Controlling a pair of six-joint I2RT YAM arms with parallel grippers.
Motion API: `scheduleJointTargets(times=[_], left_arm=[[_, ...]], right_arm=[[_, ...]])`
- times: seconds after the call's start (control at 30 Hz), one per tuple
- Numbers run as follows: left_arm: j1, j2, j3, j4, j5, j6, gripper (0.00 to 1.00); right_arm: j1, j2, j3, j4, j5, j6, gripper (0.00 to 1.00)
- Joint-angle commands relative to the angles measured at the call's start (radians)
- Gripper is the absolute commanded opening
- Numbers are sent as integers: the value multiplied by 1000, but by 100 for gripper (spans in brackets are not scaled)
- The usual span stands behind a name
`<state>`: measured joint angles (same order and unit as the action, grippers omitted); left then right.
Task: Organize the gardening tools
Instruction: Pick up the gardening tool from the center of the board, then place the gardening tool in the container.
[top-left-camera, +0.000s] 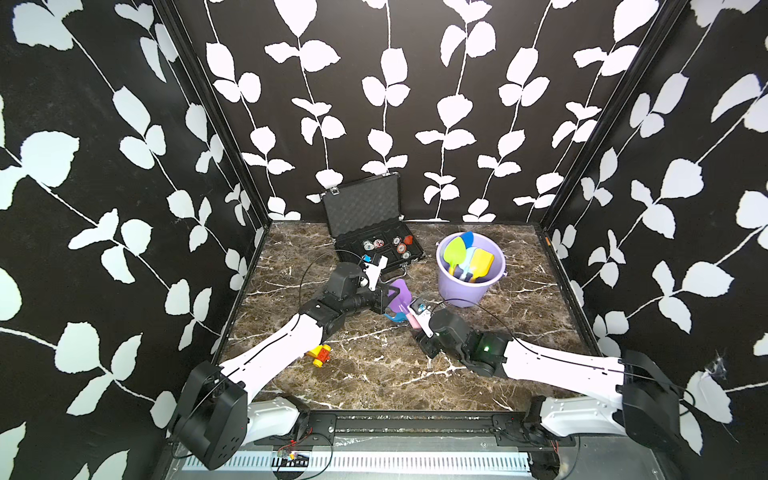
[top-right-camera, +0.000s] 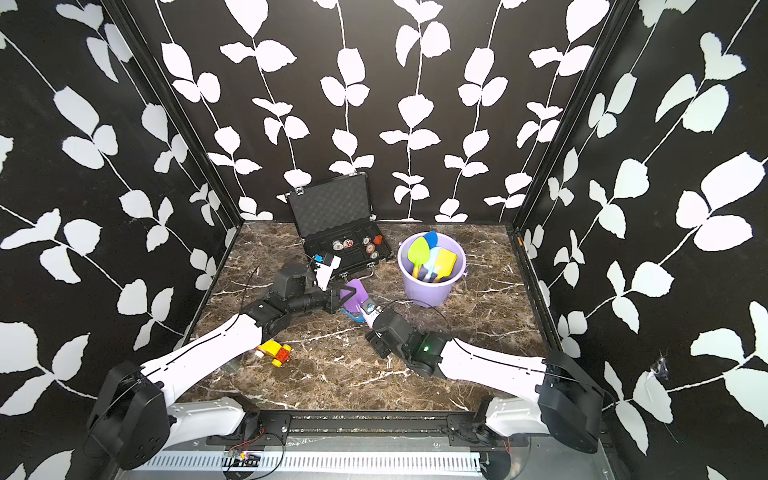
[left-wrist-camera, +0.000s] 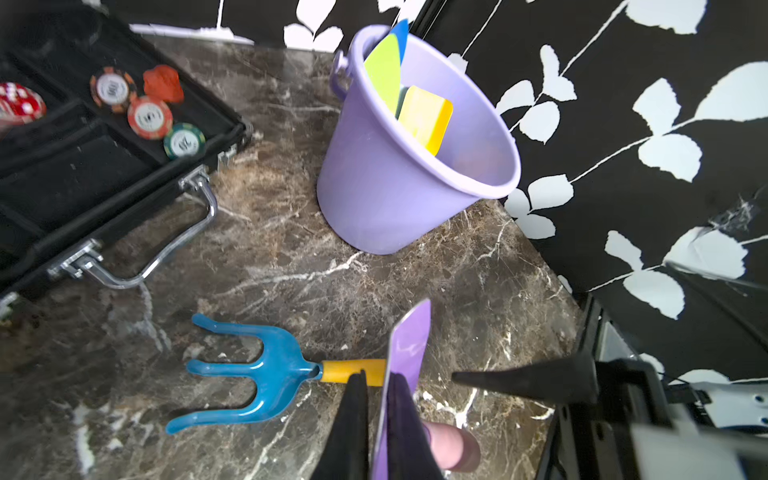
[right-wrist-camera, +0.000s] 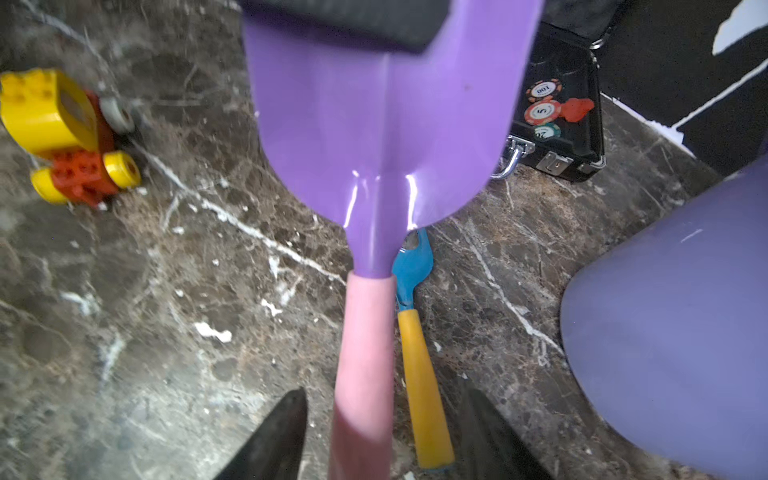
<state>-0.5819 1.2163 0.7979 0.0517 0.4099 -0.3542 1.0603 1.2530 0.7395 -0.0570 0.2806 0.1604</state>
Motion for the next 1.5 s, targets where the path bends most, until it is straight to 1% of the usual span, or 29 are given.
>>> scheduleJointTargets(times=[0.0,0.1,0.2,0.3,0.4,0.43,0.47,0.5,0.63,0.83,1.0,1.1,1.23,1.33,1.4,1.47], left_arm=[[2,-80,-3,23,-40,76,0],[-3,-123,-11,59,-75,102,0],[-15,-147,12,73,-122,129,0],[-47,-141,67,73,-176,175,0],[-103,-103,154,62,-253,243,0],[-112,-79,190,61,-276,267,0],[-146,-56,226,62,-294,284,0],[-158,-24,266,67,-300,301,0],[-163,106,438,86,-296,319,0],[-175,321,717,62,-278,361,0],[-190,499,898,20,-288,406,0],[-209,602,998,-24,-293,453,0],[-239,727,1127,-97,-340,548,0],[-252,816,1217,-159,-373,600,0],[-254,849,1248,-185,-379,614,0],[-254,869,1249,-192,-379,623,0]], right_arm=[[4,-56,-19,30,48,51,68],[4,-99,-33,-12,118,108,72],[4,-147,-52,-64,189,173,77],[4,-209,-86,-96,248,236,82],[4,-290,-123,-133,306,304,89],[4,-320,-133,-152,324,329,92],[3,-348,-143,-172,343,349,97],[3,-372,-153,-190,361,367,99],[1,-486,-169,-295,404,407,99],[0,-659,-211,-403,464,453,99],[-2,-806,-244,-458,492,464,99],[-2,-881,-244,-506,512,475,99],[-2,-949,-256,-528,504,465,99],[-2,-964,-262,-530,487,456,99],[-3,-956,-260,-535,483,455,99],[-3,-942,-256,-534,481,452,99]])
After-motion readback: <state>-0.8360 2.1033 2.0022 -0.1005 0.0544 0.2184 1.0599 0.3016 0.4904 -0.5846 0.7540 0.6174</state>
